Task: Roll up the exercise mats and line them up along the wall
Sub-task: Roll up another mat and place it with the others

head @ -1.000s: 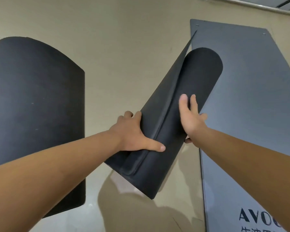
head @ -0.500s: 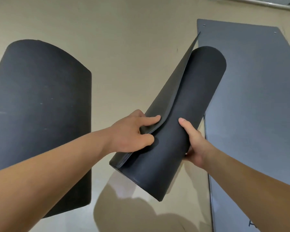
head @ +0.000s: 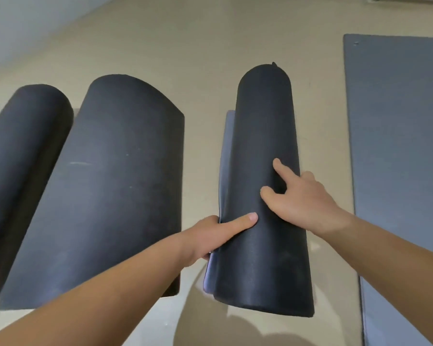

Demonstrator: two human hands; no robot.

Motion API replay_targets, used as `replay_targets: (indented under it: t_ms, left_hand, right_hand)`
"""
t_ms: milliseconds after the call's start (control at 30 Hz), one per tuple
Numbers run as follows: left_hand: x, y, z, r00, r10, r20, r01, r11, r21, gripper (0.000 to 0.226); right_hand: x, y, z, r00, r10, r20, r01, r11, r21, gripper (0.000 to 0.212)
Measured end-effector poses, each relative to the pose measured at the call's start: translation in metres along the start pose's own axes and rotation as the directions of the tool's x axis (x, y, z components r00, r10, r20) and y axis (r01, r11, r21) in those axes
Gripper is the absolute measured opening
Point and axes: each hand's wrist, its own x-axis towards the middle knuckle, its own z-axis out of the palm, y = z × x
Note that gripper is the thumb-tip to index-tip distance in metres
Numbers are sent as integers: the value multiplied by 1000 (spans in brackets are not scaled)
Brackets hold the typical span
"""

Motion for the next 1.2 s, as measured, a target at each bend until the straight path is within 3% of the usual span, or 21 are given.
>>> replay_targets:
  t_ms: [67, 133, 233, 267, 367, 433, 533, 667, 733, 833, 967, 1033, 1133, 1200]
  left_hand:
    - [-3, -6, -12, 998, -32, -49, 29, 998, -51, 100]
    - [-7, -4, -21, 983, 34, -179, -52, 994, -97, 84]
    - [-7, 1, -28, 902, 260, -346, -229, 965, 128, 67]
    - [-6, 2, -28, 884, 320, -342, -248, 939, 239, 74]
    - [-5, 1, -24, 911, 311, -270, -143, 853, 502, 120]
    - [-4, -1, -25, 928, 275, -252, -92, 824, 559, 135]
    - [1, -3, -32, 937, 247, -245, -94, 858, 505, 135]
    - [1, -11, -42, 952, 212, -223, -107, 908, 405, 124]
    - [0, -18, -48, 960, 196, -199, -122, 936, 331, 120]
    - [-2, -26, -61, 972, 168, -166, -128, 965, 228, 111]
    - [-14, -17, -61, 914, 282, -293, -125, 880, 458, 99]
    - [-18, -14, -51, 901, 284, -327, -71, 842, 535, 107]
    - [-20, -9, -38, 922, 205, -328, -3, 852, 524, 136]
    - [-19, -3, -35, 917, 177, -357, 31, 862, 506, 141]
  right_hand:
    - [-1, -18, 15, 994, -105, -26, 102, 988, -112, 74]
    - [2, -34, 25, 988, -153, -20, 149, 980, -131, 73]
    - [10, -56, 33, 983, -182, 8, 180, 959, -219, 63]
    - [12, -62, 32, 981, -195, 7, 193, 959, -207, 57]
    - [20, -56, 26, 965, -250, -73, 258, 957, 132, 36]
    - [23, -43, 19, 958, -225, -179, 273, 906, 322, 34]
    - [22, -27, 10, 991, -51, -123, 105, 871, 479, 64]
    - [16, -21, 22, 962, 68, 266, -214, 795, 567, 85]
    - [12, -26, 30, 959, 38, 282, -202, 788, 581, 91]
    - [14, -45, 35, 989, -30, 142, -64, 787, 613, 97]
    - [23, -59, 43, 997, -28, 72, -22, 790, 612, 110]
    - [27, -60, 47, 994, -26, 108, -50, 760, 648, 118]
    - [30, -62, 50, 982, -25, 187, -115, 706, 699, 135]
    - [32, -62, 48, 979, -2, 203, -146, 687, 712, 137]
